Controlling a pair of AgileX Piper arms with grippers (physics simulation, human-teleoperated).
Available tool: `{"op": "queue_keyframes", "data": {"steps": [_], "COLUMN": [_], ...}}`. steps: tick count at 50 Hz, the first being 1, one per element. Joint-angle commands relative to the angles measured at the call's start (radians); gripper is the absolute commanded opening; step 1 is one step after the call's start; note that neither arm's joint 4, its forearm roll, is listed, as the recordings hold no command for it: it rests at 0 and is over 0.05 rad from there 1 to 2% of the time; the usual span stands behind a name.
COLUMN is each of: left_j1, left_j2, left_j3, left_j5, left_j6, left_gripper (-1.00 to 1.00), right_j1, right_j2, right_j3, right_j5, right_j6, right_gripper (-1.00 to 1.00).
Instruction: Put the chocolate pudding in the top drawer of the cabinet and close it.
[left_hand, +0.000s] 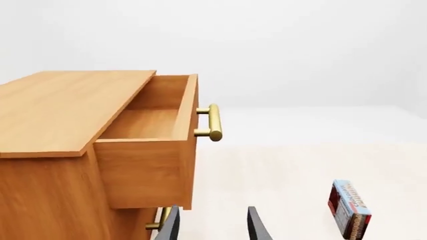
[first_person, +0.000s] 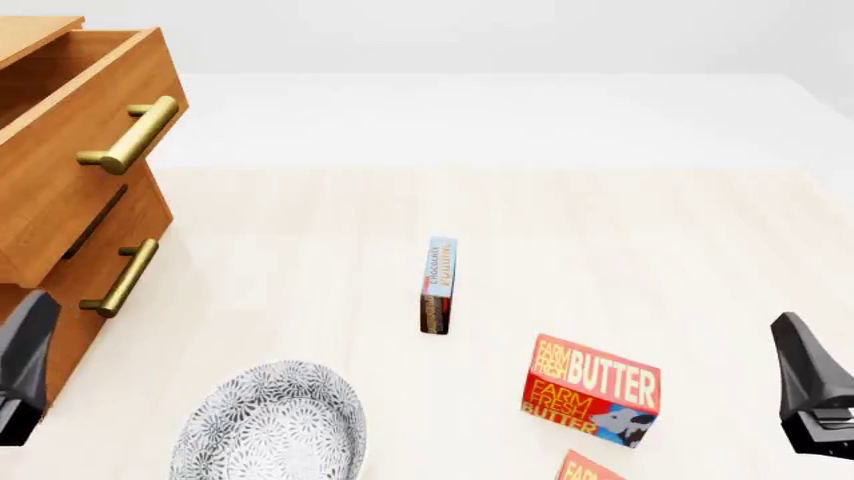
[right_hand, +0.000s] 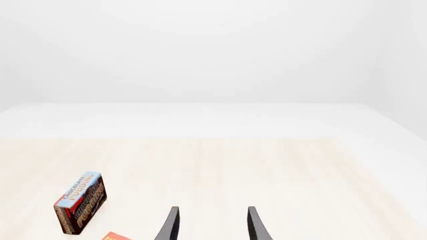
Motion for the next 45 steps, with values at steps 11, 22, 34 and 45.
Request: {"op": "queue_keyframes", "data": {"steps": [11,22,34,45], "left_j1": [-0.04,-0.036,-0.03,-0.038], "left_j2": [0.157,0.252,0.387,0.47], "left_j3": [-0.318,-0.426,-0.613,-0.697], "left_j5": [0.157,0.159,0.24,0.28], "left_j6": [0.021,-0.007,0.041,0.008], "left_gripper": [1.0,1.0,1.0,1.0], "right_j1": [0.0,0.0,0.0,0.0], "right_j2": [0.009,0.015,0.02,0.02], "right_j3": [0.0,0.0,-0.001,0.0], "right_j5": [-0.009,-0.015,-0.019,-0.019], "right_j6": [0.0,0.0,0.0,0.0], "right_gripper": [1.0,1.0,1.0,1.0]}}
